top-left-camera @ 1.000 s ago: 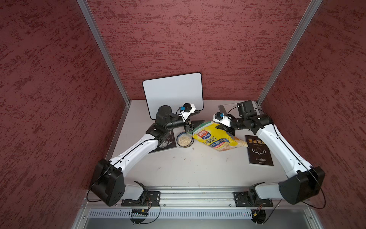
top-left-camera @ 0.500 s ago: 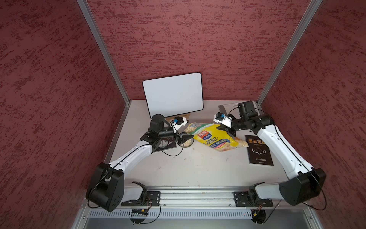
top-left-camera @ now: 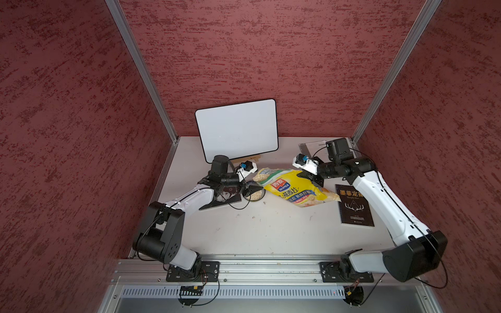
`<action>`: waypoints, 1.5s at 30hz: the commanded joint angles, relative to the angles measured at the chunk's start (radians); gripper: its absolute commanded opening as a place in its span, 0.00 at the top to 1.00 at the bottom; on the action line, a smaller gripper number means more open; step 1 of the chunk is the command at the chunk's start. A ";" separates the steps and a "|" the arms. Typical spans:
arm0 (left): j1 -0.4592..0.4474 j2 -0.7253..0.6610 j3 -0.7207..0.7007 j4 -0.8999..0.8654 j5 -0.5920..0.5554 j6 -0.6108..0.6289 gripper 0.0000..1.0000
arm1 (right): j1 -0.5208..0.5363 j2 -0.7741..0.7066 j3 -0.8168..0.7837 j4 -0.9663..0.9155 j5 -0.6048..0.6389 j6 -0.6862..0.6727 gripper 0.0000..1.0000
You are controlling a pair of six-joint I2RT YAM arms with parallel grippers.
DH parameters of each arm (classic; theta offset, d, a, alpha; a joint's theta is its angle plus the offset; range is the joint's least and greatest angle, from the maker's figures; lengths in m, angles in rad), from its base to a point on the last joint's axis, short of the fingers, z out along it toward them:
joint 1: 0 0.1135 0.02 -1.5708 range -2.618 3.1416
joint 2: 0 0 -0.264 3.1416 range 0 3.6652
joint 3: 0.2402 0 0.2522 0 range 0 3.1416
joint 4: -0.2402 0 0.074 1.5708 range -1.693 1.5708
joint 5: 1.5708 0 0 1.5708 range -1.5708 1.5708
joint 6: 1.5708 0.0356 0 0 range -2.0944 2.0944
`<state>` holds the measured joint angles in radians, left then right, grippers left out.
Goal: Pour the oats into the breakfast bowl
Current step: Place the oats bag at the center of the board.
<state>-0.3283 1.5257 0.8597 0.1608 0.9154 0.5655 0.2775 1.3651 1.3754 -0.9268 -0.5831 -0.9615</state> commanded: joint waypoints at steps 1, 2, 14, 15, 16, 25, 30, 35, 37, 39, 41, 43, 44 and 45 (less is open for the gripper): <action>0.012 0.047 0.040 0.028 0.005 0.027 0.02 | -0.011 -0.062 0.017 0.060 -0.031 -0.002 1.00; 0.013 0.062 0.051 0.028 0.014 0.027 0.02 | -0.011 -0.063 0.017 0.058 -0.031 -0.003 1.00; 0.005 0.173 0.193 -0.108 0.144 0.022 0.32 | -0.012 -0.054 0.013 0.062 -0.031 -0.011 1.00; 0.003 0.176 0.199 -0.113 0.148 0.021 0.35 | -0.011 -0.052 0.012 0.066 -0.031 -0.011 1.00; 0.001 0.179 0.201 -0.116 0.150 0.021 0.38 | -0.012 -0.052 0.011 0.068 -0.032 -0.010 1.00; -0.019 0.225 0.242 -0.115 0.149 0.021 0.31 | -0.011 -0.046 0.010 0.072 -0.042 -0.009 1.00; -0.022 0.259 0.273 -0.112 0.143 0.020 0.30 | -0.011 -0.048 0.010 0.071 -0.040 -0.012 1.00; -0.025 0.277 0.299 -0.136 0.149 0.022 0.40 | -0.011 -0.048 0.008 0.071 -0.038 -0.015 1.00; -0.024 0.272 0.302 -0.136 0.158 0.021 0.49 | -0.011 -0.049 0.005 0.071 -0.034 -0.017 1.00; -0.024 0.263 0.301 -0.139 0.164 0.020 0.61 | -0.011 -0.047 0.001 0.071 -0.028 -0.017 1.00; -0.025 0.251 0.296 -0.138 0.164 0.019 0.75 | -0.012 -0.047 -0.003 0.071 -0.023 -0.015 1.00; -0.024 0.240 0.294 -0.141 0.165 0.018 0.83 | -0.012 -0.052 -0.013 0.080 -0.022 -0.013 1.00; -0.024 0.235 0.292 -0.144 0.165 0.018 0.86 | -0.013 -0.055 -0.019 0.085 -0.023 -0.010 1.00; -0.025 0.231 0.292 -0.145 0.165 0.017 0.90 | -0.013 -0.057 -0.024 0.089 -0.022 -0.008 1.00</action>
<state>-0.3500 1.7840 1.1389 0.0223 1.0695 0.5827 0.2771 1.3540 1.3575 -0.9112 -0.5724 -0.9691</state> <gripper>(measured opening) 0.111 0.046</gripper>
